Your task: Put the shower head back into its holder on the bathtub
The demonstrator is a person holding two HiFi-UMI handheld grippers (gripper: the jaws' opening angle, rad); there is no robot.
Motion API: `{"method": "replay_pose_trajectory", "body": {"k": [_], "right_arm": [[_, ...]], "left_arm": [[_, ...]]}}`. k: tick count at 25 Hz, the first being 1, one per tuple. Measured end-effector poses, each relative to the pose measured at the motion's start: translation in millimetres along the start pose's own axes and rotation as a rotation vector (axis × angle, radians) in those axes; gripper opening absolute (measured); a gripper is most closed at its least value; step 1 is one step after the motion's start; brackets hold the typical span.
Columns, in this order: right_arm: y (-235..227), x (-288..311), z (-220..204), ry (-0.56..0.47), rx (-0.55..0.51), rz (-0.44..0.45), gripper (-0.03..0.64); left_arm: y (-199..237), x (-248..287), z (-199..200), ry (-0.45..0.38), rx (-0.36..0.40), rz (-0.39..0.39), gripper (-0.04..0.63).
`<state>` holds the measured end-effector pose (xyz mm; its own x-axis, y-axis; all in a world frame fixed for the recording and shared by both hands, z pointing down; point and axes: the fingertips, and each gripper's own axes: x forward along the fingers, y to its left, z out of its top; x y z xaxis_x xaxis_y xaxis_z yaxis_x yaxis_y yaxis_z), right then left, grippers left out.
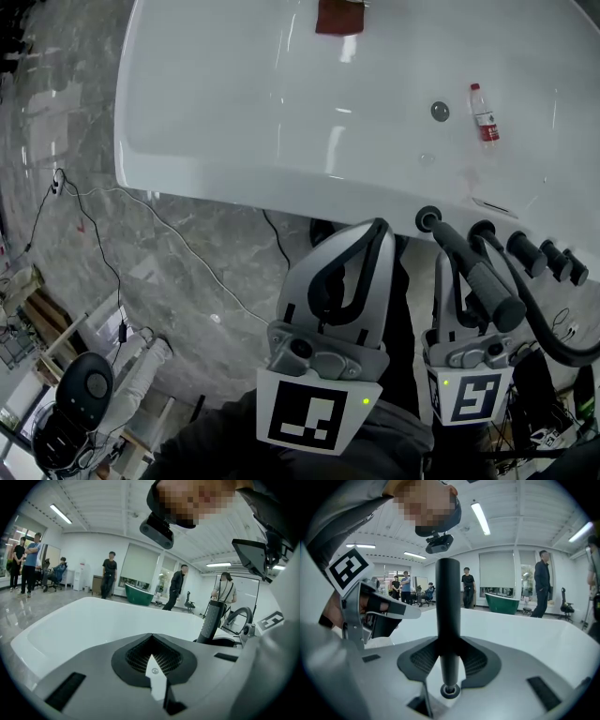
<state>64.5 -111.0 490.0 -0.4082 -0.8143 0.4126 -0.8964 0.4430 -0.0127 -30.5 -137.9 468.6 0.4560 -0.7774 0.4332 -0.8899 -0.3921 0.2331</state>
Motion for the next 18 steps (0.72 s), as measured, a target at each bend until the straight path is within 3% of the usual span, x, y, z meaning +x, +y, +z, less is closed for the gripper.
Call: {"method": "replay_pose_trajectory", "body": {"k": [18], "right_arm": [[1,10,-33,0.051,-0.010,-0.016,0.143]], "left_arm": [[8,-3,-10,0.017,-0.005,0.004,0.003]]}}
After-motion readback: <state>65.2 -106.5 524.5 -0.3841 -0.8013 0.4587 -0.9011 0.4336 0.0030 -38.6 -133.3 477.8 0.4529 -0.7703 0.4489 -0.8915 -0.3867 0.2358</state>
